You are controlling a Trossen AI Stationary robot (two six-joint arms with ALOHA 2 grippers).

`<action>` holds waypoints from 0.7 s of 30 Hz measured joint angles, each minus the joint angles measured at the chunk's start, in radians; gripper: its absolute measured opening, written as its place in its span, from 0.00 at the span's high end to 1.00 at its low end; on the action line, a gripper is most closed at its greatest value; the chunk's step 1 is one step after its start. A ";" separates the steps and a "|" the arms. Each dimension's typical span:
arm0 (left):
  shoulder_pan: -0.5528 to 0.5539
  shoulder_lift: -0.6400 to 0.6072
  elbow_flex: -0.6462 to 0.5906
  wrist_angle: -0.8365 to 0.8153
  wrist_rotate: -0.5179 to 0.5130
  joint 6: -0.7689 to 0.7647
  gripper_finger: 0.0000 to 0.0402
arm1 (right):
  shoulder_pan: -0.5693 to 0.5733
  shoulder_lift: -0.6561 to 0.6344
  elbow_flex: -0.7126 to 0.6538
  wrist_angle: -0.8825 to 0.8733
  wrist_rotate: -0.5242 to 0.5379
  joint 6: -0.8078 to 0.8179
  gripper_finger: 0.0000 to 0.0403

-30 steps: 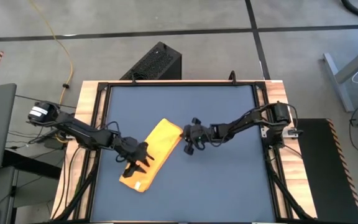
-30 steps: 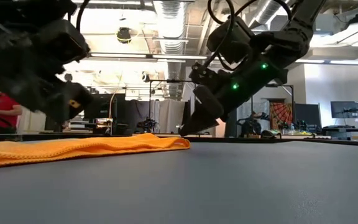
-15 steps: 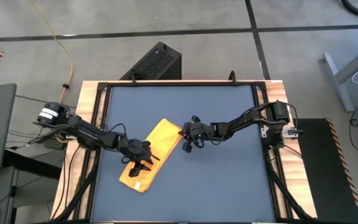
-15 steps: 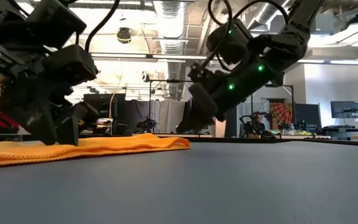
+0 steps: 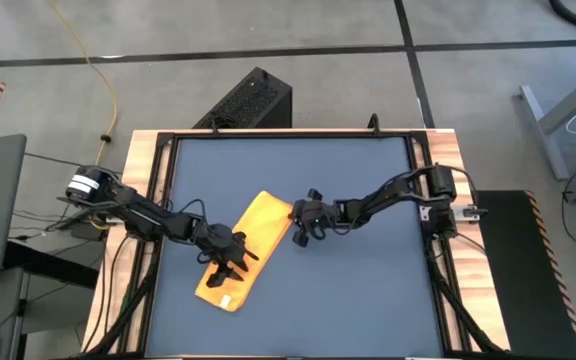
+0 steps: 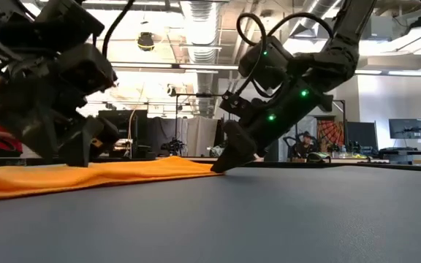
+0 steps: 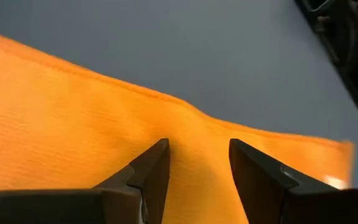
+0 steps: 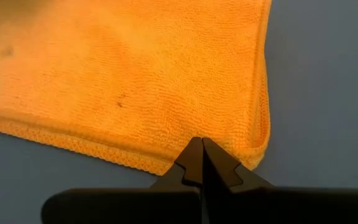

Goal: Roll towel
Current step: Roll the orange microfiber towel

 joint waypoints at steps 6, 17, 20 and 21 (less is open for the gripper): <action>0.018 -0.014 0.000 0.008 -0.008 0.032 0.61 | -0.057 -0.047 -0.003 -0.068 0.012 -0.054 0.95; 0.075 -0.015 0.000 0.033 0.038 0.098 0.61 | -0.166 -0.176 -0.005 -0.214 0.014 -0.122 0.95; 0.084 -0.015 0.000 0.031 0.043 0.119 0.61 | -0.174 -0.238 -0.005 -0.232 0.014 -0.152 0.95; 0.087 -0.015 0.000 0.031 0.044 0.125 0.61 | -0.174 -0.261 -0.005 -0.238 0.014 -0.161 0.95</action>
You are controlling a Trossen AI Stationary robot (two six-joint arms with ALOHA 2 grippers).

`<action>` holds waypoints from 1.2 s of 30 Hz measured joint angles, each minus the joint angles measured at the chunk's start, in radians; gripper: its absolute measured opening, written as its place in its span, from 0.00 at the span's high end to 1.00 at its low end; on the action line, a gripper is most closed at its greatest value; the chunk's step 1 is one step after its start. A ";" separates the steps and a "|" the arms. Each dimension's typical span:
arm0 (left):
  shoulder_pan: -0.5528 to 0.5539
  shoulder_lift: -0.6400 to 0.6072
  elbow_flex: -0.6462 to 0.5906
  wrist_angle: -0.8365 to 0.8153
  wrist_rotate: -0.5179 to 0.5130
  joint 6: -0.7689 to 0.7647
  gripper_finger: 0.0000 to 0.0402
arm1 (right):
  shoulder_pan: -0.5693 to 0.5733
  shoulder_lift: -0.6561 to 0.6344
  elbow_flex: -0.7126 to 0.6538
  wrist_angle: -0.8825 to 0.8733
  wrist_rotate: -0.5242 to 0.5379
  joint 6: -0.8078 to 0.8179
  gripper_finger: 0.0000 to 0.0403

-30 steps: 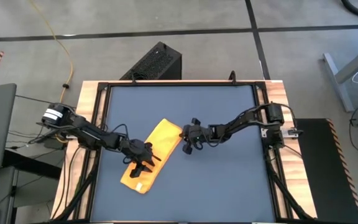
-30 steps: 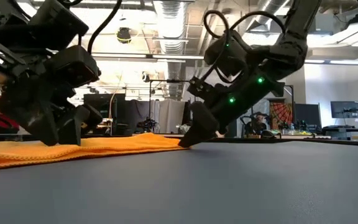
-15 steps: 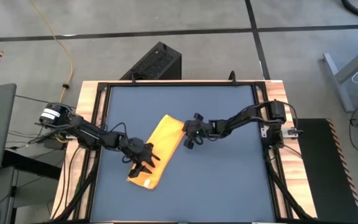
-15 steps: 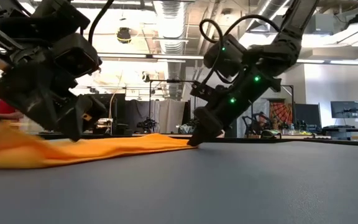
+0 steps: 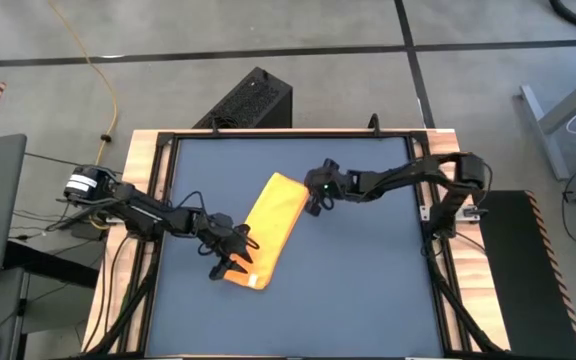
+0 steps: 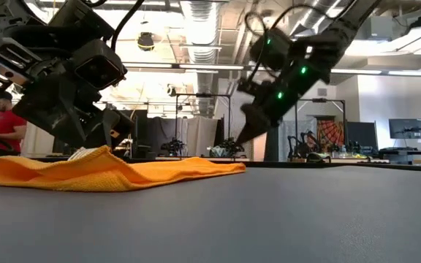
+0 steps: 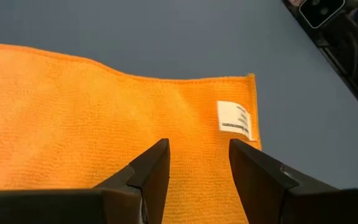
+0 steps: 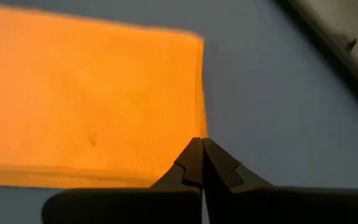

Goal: Roll towel
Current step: Roll the orange microfiber towel

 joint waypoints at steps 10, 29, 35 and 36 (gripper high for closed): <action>0.013 0.000 0.000 -0.002 0.063 0.019 0.61 | 0.090 -0.118 -0.004 0.102 -0.082 0.035 0.95; -0.063 -0.235 -0.002 -0.310 -0.028 0.037 0.61 | 0.467 0.309 0.050 0.601 0.032 0.294 0.95; -0.143 -0.282 -0.023 -0.308 -0.160 0.049 0.61 | 0.492 0.429 0.154 0.596 0.035 0.334 0.95; -0.156 -0.282 -0.023 -0.311 -0.175 0.042 0.61 | 0.495 0.447 0.174 0.591 0.035 0.334 0.95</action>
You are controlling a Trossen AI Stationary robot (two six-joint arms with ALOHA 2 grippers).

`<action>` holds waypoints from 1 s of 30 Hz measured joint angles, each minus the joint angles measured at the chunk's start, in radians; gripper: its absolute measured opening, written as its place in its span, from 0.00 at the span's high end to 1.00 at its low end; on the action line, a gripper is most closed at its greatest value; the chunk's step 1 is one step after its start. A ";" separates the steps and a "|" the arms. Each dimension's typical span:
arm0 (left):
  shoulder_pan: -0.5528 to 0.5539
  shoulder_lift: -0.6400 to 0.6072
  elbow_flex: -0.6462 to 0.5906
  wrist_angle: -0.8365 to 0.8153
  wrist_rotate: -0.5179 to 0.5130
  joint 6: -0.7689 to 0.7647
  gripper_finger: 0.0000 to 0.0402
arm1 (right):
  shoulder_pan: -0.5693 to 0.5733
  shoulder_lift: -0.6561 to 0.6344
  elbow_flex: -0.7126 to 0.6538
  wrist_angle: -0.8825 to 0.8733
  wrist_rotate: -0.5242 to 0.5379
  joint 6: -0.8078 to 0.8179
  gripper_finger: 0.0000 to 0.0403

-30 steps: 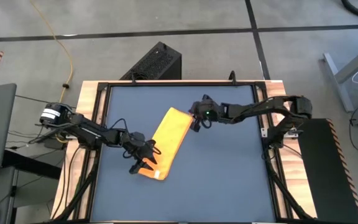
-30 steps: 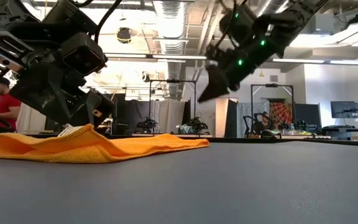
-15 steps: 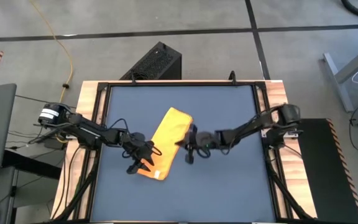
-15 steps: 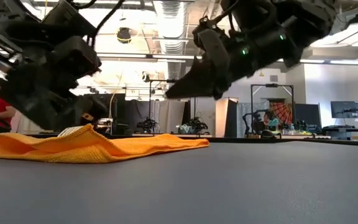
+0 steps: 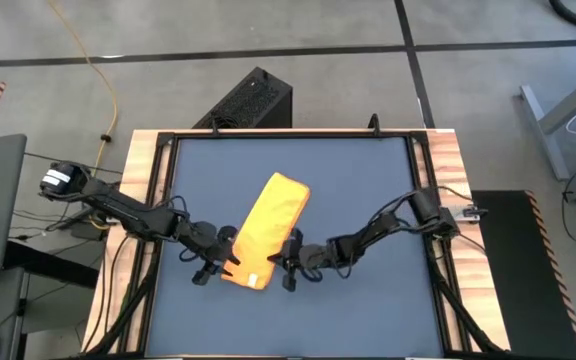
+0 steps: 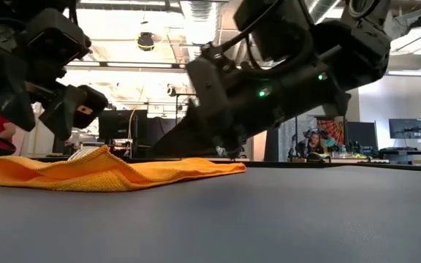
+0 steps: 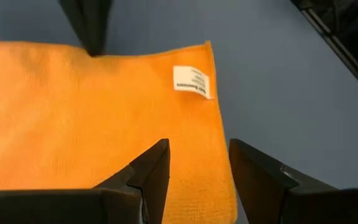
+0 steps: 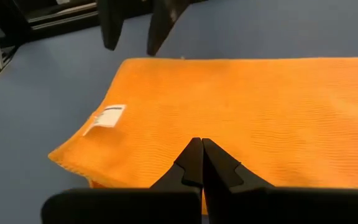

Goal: Roll towel
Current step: Roll the orange microfiber towel

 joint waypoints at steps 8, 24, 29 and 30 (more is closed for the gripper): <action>-0.080 0.029 0.000 0.047 -0.069 -0.025 0.61 | 0.022 0.069 0.096 -0.129 0.003 0.034 0.95; -0.090 0.051 -0.046 0.178 -0.157 -0.033 0.61 | 0.017 0.067 -0.017 -0.022 0.019 0.066 0.95; -0.060 -0.028 -0.212 0.381 -0.203 -0.119 0.61 | 0.014 0.066 -0.117 0.129 0.019 0.039 0.95; -0.052 -0.041 -0.236 0.434 -0.203 -0.140 0.61 | 0.010 0.065 -0.125 0.134 0.019 0.040 0.95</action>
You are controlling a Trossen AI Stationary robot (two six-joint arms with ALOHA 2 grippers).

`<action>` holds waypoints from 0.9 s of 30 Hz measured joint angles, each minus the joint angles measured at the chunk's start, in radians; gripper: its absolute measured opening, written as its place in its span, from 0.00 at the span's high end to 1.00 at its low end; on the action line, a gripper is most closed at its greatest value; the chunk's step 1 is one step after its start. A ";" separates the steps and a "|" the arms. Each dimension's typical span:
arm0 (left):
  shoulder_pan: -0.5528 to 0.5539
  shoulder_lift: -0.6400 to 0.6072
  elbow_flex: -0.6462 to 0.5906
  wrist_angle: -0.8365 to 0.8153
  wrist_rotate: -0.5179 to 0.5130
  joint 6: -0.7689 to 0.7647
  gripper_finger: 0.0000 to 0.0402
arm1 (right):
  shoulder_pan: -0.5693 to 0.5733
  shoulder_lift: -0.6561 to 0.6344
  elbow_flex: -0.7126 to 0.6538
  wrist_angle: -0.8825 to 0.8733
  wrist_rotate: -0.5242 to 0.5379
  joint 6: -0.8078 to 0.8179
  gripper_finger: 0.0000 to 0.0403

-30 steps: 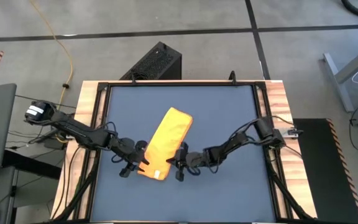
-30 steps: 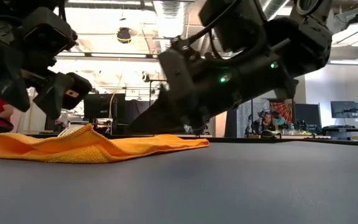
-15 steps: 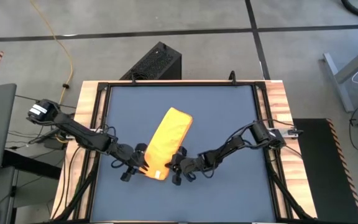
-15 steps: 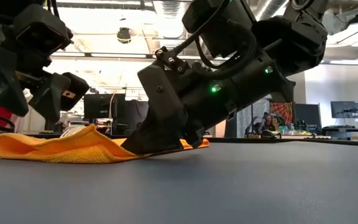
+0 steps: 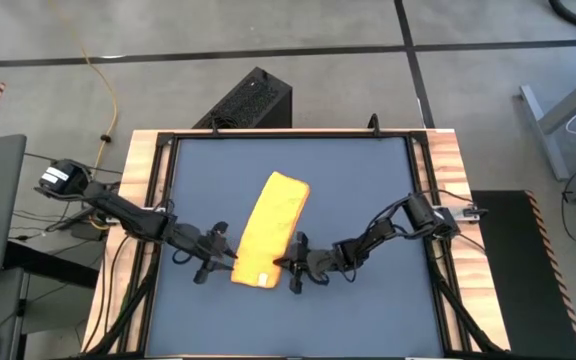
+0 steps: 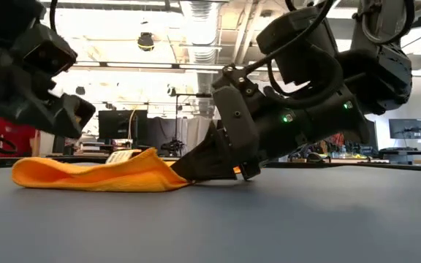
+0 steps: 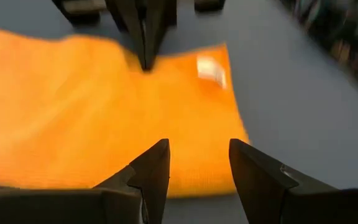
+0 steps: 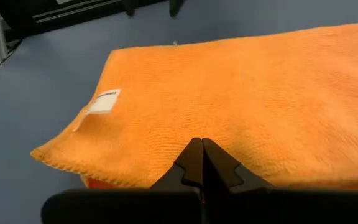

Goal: Roll towel
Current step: Roll the orange microfiber towel

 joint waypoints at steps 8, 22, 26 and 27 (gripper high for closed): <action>0.022 -0.054 -0.045 0.092 0.001 -0.036 0.61 | -0.037 -0.009 -0.007 -0.021 -0.005 -0.022 0.95; -0.014 -0.053 -0.045 0.038 -0.023 -0.107 0.61 | -0.075 -0.139 -0.011 -0.240 -0.009 -0.046 0.95; -0.050 -0.053 -0.042 0.074 -0.061 -0.113 0.61 | -0.082 -0.176 -0.014 -0.247 -0.050 -0.009 0.95; -0.060 -0.053 -0.039 0.076 -0.072 -0.112 0.61 | -0.082 -0.184 -0.014 -0.242 -0.062 0.005 0.95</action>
